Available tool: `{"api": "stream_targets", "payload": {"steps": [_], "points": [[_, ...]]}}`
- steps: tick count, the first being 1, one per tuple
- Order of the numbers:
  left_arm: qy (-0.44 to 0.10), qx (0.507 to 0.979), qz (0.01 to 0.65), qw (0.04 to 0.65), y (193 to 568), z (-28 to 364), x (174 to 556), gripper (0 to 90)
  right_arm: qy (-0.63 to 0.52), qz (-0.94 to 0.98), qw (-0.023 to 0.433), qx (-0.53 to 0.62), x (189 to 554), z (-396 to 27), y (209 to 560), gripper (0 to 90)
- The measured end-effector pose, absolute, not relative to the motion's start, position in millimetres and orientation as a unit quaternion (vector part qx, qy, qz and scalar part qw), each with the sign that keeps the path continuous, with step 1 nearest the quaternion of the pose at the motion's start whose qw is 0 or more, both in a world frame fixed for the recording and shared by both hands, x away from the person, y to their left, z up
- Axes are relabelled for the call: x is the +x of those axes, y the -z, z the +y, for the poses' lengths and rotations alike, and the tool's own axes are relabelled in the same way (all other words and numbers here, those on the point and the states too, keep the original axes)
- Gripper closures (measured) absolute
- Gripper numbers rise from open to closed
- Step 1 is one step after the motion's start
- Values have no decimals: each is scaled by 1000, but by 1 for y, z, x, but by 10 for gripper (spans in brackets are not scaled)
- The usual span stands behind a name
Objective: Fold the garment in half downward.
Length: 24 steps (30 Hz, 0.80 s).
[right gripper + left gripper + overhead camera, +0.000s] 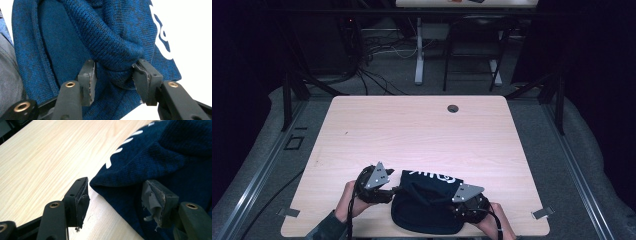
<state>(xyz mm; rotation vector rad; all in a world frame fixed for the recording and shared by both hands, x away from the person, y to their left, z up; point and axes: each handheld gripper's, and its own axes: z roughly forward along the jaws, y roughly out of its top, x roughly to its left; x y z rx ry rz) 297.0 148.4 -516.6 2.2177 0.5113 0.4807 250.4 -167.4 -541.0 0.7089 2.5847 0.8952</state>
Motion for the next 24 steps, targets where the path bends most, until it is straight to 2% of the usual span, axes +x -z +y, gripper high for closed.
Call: {"api": "stream_targets", "payload": {"steps": [9, 17, 24], "points": [[-196, 861, 224, 412, 513, 149, 301, 375, -293, 914, 154, 236, 249, -166, 546, 541], [-151, 879, 207, 402, 527, 118, 304, 336, -273, 923, 161, 219, 249, -163, 549, 538], [-129, 896, 195, 377, 542, 107, 297, 277, -271, 924, 142, 229, 249, -164, 546, 468]]}}
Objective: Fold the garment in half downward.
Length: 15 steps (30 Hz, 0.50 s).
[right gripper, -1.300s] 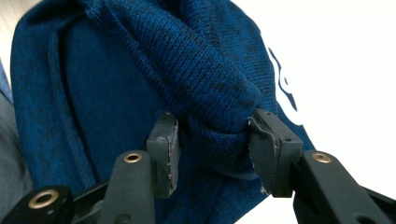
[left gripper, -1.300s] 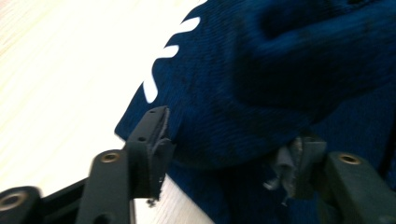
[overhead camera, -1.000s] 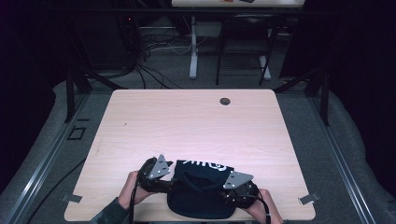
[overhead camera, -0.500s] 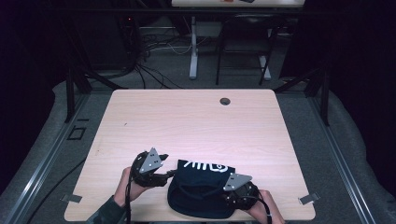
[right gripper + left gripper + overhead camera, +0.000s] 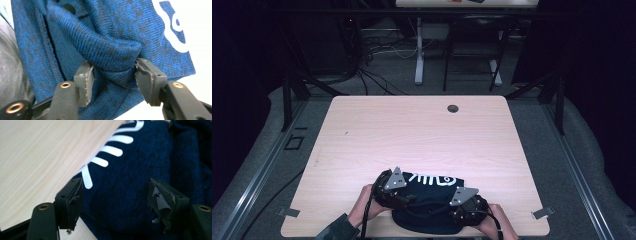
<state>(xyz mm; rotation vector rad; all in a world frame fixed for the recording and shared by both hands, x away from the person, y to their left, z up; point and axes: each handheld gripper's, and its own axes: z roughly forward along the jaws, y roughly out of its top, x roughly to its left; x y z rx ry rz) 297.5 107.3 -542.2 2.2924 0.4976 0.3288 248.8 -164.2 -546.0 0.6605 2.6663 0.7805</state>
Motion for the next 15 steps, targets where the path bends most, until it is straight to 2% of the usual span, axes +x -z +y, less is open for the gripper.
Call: {"api": "stream_targets", "payload": {"steps": [8, 13, 15], "points": [[-120, 905, 190, 361, 549, 106, 295, 240, -308, 912, 104, 250, 250, -177, 531, 389], [-124, 911, 178, 349, 551, 103, 294, 219, -355, 885, 121, 276, 252, -188, 518, 390], [-125, 911, 178, 349, 551, 102, 293, 215, -370, 872, 135, 293, 254, -190, 514, 436]]}}
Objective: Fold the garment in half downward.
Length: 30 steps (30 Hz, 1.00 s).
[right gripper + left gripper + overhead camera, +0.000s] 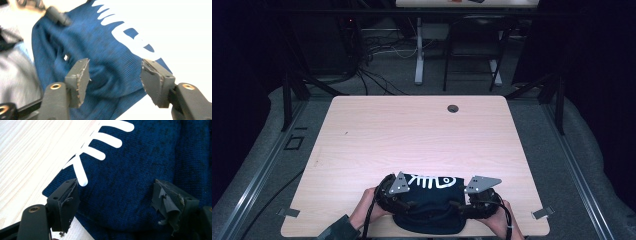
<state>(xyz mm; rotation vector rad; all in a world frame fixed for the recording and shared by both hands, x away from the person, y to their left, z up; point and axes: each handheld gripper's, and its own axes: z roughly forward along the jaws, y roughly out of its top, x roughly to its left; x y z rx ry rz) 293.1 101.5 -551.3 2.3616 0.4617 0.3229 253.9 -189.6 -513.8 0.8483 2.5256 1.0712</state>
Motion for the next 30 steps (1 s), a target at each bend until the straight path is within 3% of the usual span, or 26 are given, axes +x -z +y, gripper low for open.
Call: {"api": "stream_targets", "payload": {"steps": [3, 10, 15, 21, 30], "points": [[-125, 912, 178, 349, 552, 100, 293, 212, -369, 862, 158, 311, 259, -186, 514, 489], [-124, 918, 171, 336, 556, 99, 291, 206, -334, 885, 139, 291, 268, -164, 535, 538], [-126, 922, 167, 325, 559, 98, 291, 195, -305, 895, 95, 311, 273, -164, 548, 390], [-117, 927, 175, 311, 563, 99, 292, 157, -303, 899, 77, 308, 271, -167, 555, 218], [-95, 925, 210, 303, 568, 100, 298, 107, -290, 902, 79, 308, 276, -165, 568, 104]]}}
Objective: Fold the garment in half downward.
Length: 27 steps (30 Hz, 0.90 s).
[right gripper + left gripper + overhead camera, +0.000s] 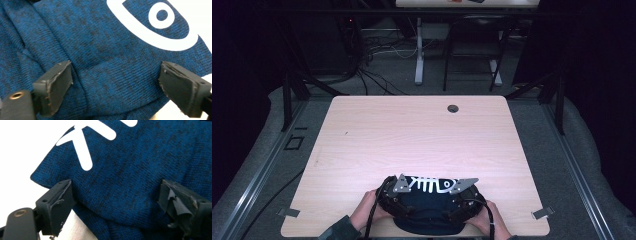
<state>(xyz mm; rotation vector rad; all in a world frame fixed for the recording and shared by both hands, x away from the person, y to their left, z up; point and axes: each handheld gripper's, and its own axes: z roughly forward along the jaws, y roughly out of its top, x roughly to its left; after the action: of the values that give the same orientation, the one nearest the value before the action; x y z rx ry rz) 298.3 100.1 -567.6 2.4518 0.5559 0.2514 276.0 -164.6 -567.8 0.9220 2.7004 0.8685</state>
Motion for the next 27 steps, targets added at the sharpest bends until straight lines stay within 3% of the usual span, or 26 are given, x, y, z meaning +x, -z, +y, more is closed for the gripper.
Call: {"api": "stream_targets", "payload": {"steps": [10, 27], "points": [[-96, 921, 229, 299, 570, 99, 302, 36, -281, 905, 93, 307, 285, -160, 570, 66], [-104, 913, 252, 305, 573, 106, 330, 12, -281, 896, 97, 329, 319, -158, 573, 19]]}}
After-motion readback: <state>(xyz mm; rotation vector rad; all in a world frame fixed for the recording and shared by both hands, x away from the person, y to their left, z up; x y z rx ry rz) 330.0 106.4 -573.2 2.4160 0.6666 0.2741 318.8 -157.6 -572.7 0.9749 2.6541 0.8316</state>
